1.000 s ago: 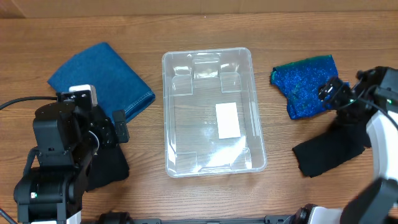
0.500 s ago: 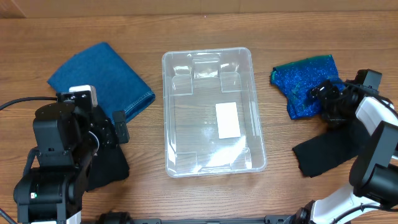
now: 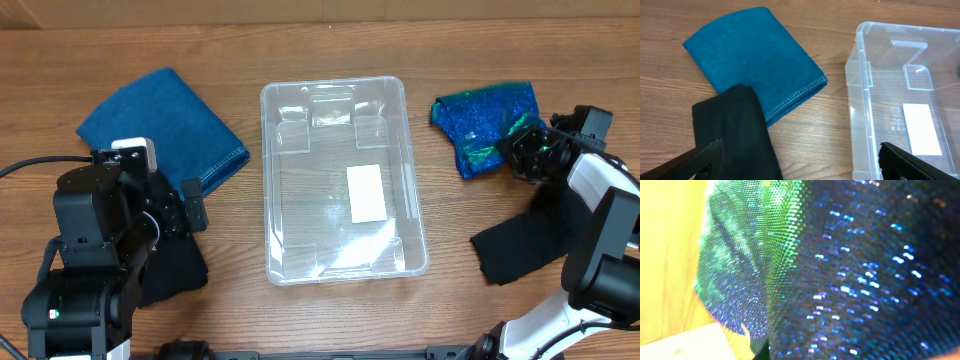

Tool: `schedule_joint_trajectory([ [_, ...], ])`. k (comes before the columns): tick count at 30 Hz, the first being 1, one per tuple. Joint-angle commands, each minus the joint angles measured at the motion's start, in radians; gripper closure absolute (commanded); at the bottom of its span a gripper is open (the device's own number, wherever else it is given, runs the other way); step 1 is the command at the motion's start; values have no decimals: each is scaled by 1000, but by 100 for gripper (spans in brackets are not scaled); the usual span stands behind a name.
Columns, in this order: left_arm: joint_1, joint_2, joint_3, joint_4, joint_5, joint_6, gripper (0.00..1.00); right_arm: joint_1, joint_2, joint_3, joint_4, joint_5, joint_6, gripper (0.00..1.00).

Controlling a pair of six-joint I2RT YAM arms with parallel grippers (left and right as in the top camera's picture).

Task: Pack container
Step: 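Reach the right gripper to the blue-green sequin cloth and grasp it, then carry the sequin cloth left and lower it into the clear container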

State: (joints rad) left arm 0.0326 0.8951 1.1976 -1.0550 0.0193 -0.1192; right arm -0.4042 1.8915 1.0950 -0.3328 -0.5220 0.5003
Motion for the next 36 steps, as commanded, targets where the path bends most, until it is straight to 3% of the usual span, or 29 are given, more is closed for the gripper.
schedule_joint_trajectory([
  [1,1,0,21,0,-1,23,0,6,-27,14,26,-114,-33,96],
  [5,1,0,21,0,-1,23,0,14,-148,57,-9,-154,-71,96],
  [11,1,0,21,0,-1,23,0,98,-401,211,-243,-156,-222,96],
  [17,1,0,21,0,-1,23,0,348,-547,326,-485,-153,-439,96],
  [26,1,0,21,0,0,23,0,732,-397,326,-608,-72,-692,96],
  [32,1,0,21,-23,0,23,0,809,-210,326,-520,2,-832,96],
  [36,1,0,21,-26,0,23,0,809,-129,326,-486,5,-850,96],
])
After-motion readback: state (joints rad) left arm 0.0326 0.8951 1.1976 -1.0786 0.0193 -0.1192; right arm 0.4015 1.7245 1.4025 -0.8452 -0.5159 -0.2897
